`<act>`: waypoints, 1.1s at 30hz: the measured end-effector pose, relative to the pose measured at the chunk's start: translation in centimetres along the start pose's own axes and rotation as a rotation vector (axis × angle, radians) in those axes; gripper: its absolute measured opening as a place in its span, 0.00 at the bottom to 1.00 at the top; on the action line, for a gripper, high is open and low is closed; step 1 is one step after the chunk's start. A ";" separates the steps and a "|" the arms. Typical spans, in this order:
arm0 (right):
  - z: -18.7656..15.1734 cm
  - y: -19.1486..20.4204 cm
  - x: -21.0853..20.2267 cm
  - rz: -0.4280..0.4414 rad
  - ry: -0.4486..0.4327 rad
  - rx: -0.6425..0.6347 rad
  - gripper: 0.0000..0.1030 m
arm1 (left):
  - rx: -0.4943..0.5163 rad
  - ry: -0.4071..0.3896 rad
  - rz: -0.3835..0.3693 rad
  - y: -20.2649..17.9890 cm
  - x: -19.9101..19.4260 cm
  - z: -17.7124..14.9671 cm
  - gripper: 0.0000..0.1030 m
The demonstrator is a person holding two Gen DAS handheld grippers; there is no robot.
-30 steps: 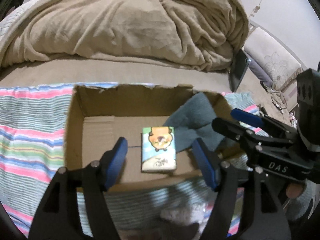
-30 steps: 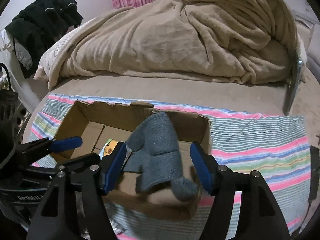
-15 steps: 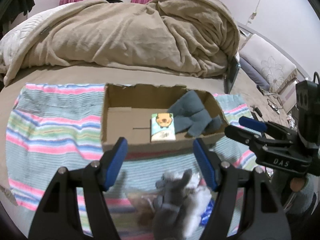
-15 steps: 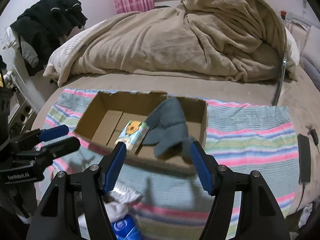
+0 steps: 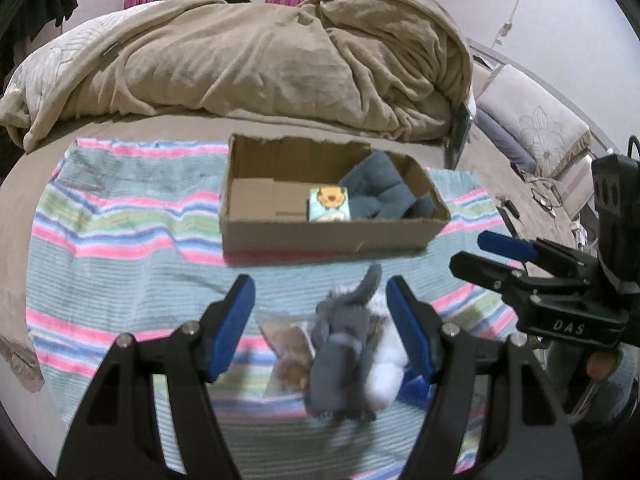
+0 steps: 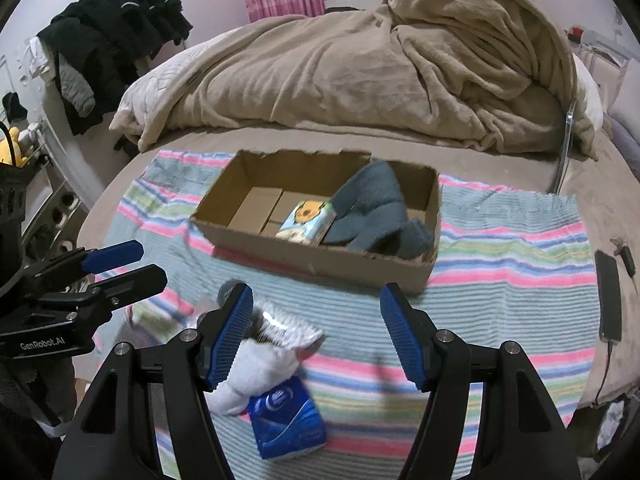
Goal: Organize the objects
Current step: 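Open both grippers to release the items and withdraw from the box, then grasp the grey sock with the left gripper while the right grasps the white sock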
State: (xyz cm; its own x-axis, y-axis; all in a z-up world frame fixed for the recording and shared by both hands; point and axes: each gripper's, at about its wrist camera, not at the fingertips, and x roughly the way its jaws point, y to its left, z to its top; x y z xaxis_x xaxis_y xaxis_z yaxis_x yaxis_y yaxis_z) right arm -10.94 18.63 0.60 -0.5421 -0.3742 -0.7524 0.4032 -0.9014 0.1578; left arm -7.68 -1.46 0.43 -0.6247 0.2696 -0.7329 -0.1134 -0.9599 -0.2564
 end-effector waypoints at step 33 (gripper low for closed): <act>-4.8 2.2 6.1 0.148 0.198 0.055 0.68 | 0.031 0.074 -0.026 0.5 3.0 -6.1 0.63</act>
State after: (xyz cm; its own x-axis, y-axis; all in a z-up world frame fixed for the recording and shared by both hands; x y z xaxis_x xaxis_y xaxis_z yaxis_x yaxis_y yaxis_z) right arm -9.84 15.35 -6.70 -0.3235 -0.4576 -0.8282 0.4239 -0.8526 0.3055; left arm -4.87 -0.64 -5.72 -0.5625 0.2983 -0.7711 -0.1535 -0.9541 -0.2572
